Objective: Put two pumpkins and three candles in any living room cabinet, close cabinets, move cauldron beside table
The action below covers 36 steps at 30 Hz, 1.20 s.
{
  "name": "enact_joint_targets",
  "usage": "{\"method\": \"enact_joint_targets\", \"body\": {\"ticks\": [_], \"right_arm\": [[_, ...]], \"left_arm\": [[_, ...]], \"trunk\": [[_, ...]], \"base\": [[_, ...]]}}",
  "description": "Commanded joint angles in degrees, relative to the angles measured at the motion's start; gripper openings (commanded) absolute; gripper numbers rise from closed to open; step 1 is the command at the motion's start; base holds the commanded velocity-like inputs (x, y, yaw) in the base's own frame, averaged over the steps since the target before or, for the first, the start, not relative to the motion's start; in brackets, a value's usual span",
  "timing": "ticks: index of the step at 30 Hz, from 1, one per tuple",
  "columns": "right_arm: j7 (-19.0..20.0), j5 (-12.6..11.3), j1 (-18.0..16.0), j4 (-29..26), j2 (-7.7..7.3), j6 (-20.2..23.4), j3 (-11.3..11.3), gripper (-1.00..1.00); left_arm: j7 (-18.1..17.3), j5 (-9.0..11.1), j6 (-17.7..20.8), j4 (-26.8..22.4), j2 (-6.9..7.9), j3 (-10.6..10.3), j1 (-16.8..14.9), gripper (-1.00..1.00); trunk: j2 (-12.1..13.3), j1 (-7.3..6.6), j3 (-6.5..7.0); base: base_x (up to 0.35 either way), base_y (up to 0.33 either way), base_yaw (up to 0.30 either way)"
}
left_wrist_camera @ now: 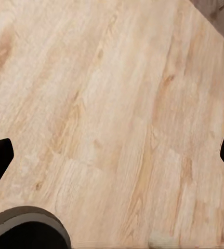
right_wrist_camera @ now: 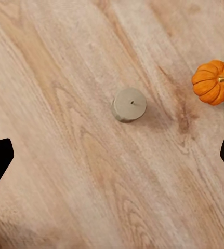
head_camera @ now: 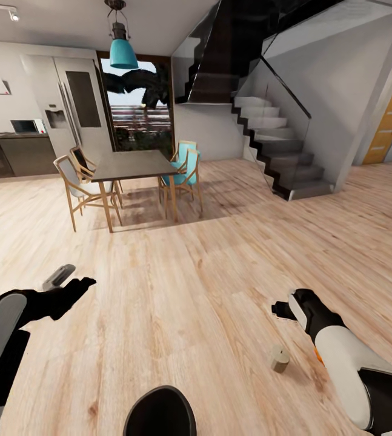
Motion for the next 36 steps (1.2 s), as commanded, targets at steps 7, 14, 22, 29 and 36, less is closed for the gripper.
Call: {"method": "enact_joint_targets", "body": {"ticks": [7,14,22,29,36], "right_arm": [[-0.38,0.68,-0.02,-1.36,0.58,0.51,-0.06,1.00],[-0.43,0.78,0.07,-1.36,1.25,0.49,-0.01,1.00],[-0.29,0.78,0.06,-1.36,1.39,0.54,0.05,1.00],[-0.29,0.83,0.06,-1.36,1.51,0.51,0.06,1.00],[0.22,0.79,0.07,-0.82,1.55,0.24,0.05,1.00]], "left_arm": [[7.38,1.41,0.25,0.69,-6.51,-4.23,-3.17,1.00],[7.52,1.04,1.82,-0.25,-6.49,-5.12,-0.04,1.00],[7.61,0.92,2.21,-1.16,-6.18,-4.97,0.93,1.00],[7.64,0.93,2.29,-1.72,-5.38,-4.72,1.27,1.00],[7.64,0.93,2.15,-2.06,-4.36,-4.50,1.10,1.00]], "trunk": [[-2.05,1.10,-0.96],[-2.05,1.10,-0.96],[-2.05,1.10,-0.96],[-2.05,1.10,-0.96],[-2.05,1.10,-0.96]], "base": [[0.000,0.000,0.000],[0.000,-0.088,0.000],[0.000,-0.283,0.000],[0.000,-0.092,0.000],[0.000,-0.176,0.000]]}}
